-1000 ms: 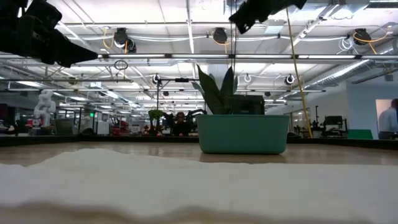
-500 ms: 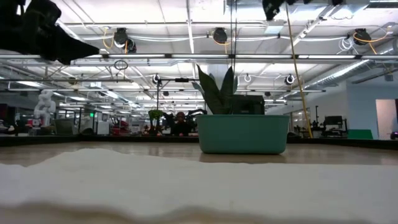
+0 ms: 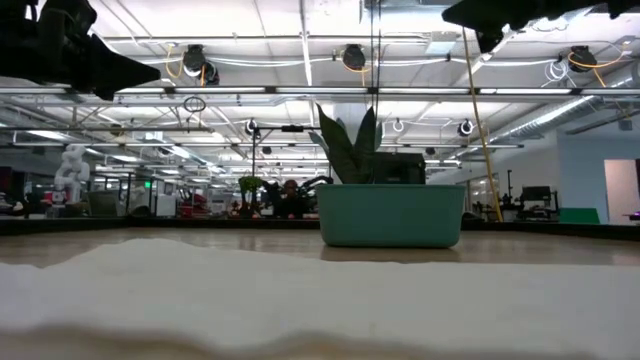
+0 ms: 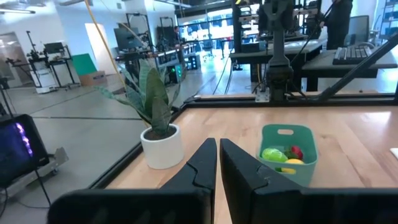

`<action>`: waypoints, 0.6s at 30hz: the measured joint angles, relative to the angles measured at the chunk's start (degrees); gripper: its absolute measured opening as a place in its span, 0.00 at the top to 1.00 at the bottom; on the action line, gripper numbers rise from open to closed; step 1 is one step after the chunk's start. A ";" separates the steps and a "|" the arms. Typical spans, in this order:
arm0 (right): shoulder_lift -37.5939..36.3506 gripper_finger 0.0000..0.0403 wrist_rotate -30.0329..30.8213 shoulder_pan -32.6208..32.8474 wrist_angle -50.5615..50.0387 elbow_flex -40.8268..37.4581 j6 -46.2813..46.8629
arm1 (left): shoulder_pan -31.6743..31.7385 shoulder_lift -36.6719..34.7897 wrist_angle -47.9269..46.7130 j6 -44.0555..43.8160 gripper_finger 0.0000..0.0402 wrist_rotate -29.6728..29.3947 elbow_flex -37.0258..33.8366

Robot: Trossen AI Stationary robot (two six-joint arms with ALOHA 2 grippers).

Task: Pick and placing Produce into tupperware
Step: Return to Home Position

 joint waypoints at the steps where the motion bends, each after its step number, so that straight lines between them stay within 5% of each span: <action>1: -1.07 1.00 -0.04 0.38 0.00 -0.79 -0.26 | 0.00 -0.01 0.05 -0.05 0.94 0.00 0.00; 8: -8.40 1.00 -0.46 1.66 13.50 -10.50 1.20 | 0.00 -0.02 0.09 -0.90 0.94 0.02 0.00; 18: -9.88 1.00 -1.58 1.68 13.41 -16.09 1.78 | 0.00 0.00 0.11 -2.48 0.94 1.06 0.00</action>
